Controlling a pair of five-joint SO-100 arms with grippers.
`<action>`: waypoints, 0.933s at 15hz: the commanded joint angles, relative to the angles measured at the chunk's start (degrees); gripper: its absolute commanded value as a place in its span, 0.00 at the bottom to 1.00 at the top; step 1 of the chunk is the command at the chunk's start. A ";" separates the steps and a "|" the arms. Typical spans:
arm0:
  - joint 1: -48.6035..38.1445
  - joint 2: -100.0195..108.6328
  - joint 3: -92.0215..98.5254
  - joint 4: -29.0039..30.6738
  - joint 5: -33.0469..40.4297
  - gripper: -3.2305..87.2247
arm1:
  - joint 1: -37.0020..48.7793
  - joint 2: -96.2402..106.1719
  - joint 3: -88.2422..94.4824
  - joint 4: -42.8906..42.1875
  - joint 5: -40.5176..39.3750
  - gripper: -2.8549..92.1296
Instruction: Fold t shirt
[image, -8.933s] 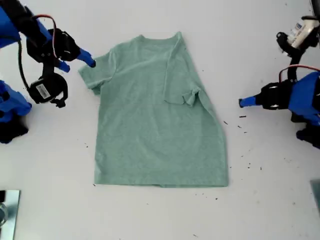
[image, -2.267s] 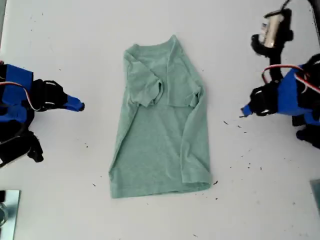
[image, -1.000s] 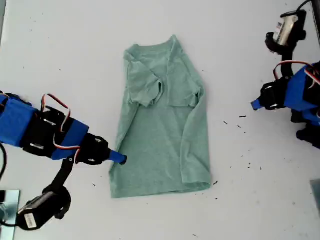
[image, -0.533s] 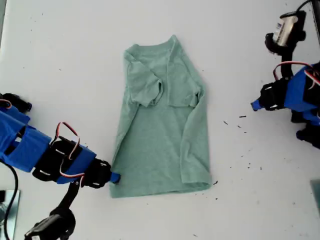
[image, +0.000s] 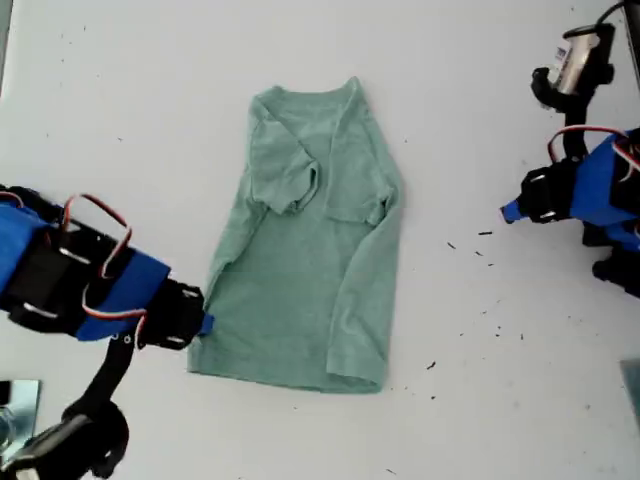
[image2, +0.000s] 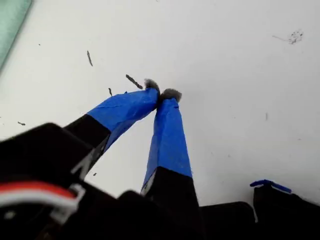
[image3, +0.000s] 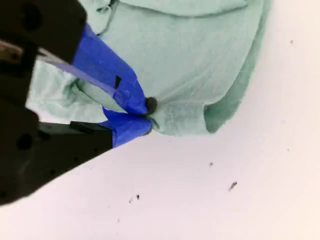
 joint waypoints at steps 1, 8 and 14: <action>-2.99 -3.08 -10.37 -0.09 4.92 0.03 | -0.79 0.97 -0.26 0.26 0.97 0.05; -3.16 -45.35 -40.34 -15.47 19.60 0.11 | -0.35 0.97 -0.26 0.09 0.70 0.05; -2.55 -13.27 -36.47 1.58 20.74 0.18 | -0.62 0.97 -0.35 0.26 1.32 0.05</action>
